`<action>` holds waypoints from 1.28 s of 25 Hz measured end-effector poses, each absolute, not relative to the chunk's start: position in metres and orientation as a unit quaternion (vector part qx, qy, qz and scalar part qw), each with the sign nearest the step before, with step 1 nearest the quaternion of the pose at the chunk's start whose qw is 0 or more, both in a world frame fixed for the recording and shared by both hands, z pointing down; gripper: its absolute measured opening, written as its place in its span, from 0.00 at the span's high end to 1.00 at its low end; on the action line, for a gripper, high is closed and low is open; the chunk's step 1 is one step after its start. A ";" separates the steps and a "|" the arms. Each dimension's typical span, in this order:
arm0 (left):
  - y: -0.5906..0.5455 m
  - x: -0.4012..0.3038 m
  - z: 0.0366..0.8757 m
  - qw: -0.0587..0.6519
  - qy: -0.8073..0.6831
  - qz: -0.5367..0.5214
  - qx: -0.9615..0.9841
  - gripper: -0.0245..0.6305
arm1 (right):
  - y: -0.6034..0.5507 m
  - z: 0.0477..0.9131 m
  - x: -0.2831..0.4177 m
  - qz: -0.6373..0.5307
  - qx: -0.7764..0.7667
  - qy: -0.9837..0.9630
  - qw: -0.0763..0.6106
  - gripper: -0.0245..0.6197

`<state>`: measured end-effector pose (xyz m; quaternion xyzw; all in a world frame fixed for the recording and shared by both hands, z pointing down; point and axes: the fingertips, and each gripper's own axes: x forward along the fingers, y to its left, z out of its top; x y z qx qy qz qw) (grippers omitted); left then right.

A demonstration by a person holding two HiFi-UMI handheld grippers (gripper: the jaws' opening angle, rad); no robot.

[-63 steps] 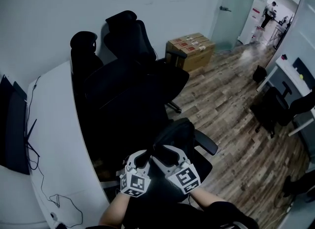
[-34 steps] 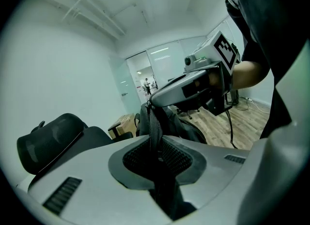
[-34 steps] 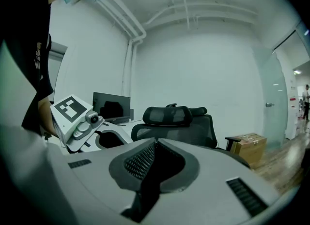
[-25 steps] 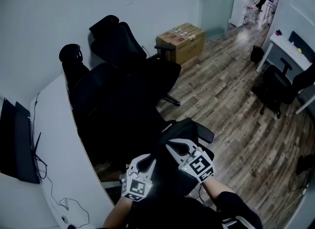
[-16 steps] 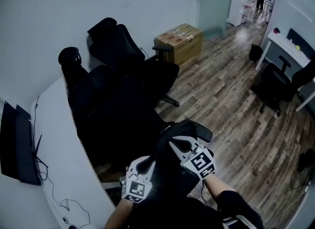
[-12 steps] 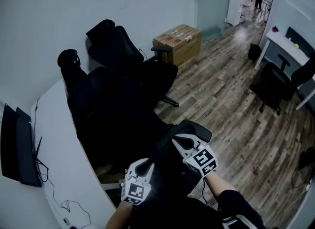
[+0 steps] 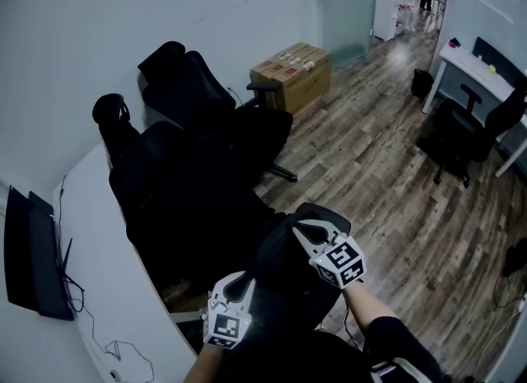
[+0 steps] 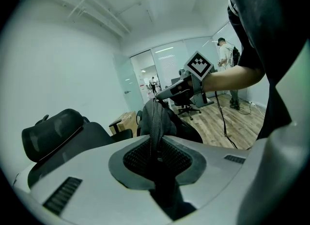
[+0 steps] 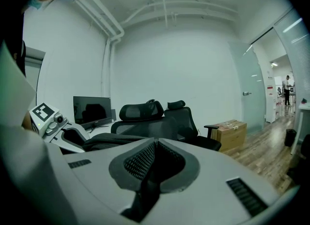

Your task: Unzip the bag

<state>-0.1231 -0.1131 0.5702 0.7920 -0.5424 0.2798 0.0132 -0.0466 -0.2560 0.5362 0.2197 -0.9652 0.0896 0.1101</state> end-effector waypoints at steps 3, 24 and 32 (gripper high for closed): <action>-0.113 -0.120 0.571 0.015 -0.543 0.282 0.791 0.84 | -0.265 0.541 -0.036 0.102 0.229 -0.962 0.108 0.88; -0.118 -0.104 0.569 0.016 -0.544 0.279 0.791 0.84 | -0.321 0.591 0.034 0.206 0.302 -0.926 0.097 0.88; -0.115 -0.101 0.571 0.025 -0.540 0.288 0.790 0.84 | -0.329 0.609 0.047 0.242 0.322 -0.912 0.084 0.88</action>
